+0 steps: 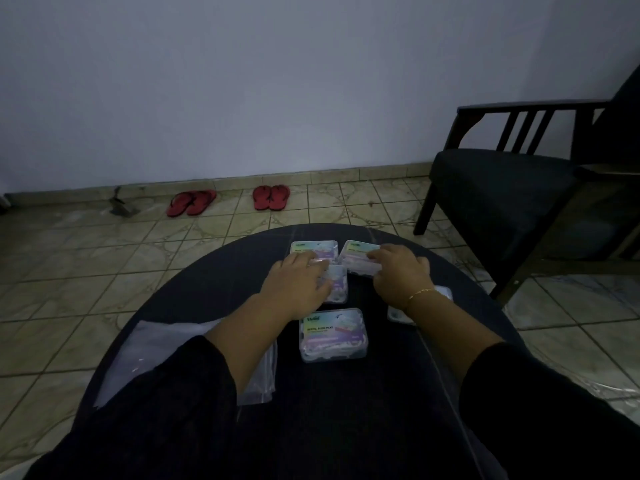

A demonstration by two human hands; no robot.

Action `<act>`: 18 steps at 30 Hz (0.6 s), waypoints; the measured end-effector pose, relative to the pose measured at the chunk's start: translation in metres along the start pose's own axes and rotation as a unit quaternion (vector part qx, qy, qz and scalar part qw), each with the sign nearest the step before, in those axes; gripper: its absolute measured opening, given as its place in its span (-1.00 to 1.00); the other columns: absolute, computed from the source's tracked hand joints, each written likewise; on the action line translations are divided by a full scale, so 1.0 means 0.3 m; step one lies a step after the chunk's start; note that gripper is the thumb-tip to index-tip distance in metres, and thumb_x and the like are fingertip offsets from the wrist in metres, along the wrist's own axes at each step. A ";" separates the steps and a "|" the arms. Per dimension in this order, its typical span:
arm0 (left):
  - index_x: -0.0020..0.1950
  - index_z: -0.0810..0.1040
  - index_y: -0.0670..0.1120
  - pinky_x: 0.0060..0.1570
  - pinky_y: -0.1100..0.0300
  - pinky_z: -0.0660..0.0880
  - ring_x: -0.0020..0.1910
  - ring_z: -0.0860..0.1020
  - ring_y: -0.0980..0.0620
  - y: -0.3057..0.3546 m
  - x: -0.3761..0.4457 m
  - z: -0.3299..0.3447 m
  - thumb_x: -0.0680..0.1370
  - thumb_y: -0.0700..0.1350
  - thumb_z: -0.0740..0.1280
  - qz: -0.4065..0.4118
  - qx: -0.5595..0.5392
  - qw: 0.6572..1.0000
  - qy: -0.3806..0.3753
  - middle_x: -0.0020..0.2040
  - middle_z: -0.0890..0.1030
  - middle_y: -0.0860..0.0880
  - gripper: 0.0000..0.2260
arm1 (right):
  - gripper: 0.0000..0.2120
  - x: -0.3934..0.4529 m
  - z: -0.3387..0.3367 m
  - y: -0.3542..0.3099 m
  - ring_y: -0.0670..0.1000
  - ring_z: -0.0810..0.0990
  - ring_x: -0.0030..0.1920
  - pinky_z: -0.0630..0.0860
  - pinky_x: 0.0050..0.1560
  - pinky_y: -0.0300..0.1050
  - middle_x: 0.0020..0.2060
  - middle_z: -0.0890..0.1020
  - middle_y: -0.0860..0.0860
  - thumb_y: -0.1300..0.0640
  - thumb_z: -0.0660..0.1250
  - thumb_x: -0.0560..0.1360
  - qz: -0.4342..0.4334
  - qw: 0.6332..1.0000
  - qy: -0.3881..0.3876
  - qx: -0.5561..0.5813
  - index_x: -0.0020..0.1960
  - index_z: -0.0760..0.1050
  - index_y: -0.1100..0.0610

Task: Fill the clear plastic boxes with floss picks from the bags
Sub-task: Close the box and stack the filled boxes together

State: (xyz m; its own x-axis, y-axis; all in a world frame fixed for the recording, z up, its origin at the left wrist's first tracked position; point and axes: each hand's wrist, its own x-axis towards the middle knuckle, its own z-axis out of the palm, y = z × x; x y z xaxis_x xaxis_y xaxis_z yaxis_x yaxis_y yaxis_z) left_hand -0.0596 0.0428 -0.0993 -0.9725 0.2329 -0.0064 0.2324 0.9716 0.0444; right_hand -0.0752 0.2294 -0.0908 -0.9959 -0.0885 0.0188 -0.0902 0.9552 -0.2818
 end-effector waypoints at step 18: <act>0.57 -0.10 -0.09 0.50 0.02 -0.06 0.54 -0.12 -0.04 0.056 -0.087 0.015 0.44 0.45 0.08 -0.009 -0.050 0.994 -0.092 0.58 -0.13 -0.07 -0.10 | -0.57 -0.131 0.031 -0.017 0.04 0.15 0.47 0.06 0.48 0.06 0.45 0.25 0.02 0.19 0.27 0.51 0.031 0.991 0.020 0.130 0.38 0.38 0.08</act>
State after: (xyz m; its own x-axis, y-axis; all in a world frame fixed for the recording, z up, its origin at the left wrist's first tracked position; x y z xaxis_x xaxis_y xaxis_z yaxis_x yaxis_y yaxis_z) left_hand -0.0303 0.0531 -0.1029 -0.9546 0.2289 -0.1907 0.2038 0.9686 0.1427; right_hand -0.0354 0.2252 -0.0990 -0.9994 -0.0145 0.0305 -0.0283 0.8528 -0.5214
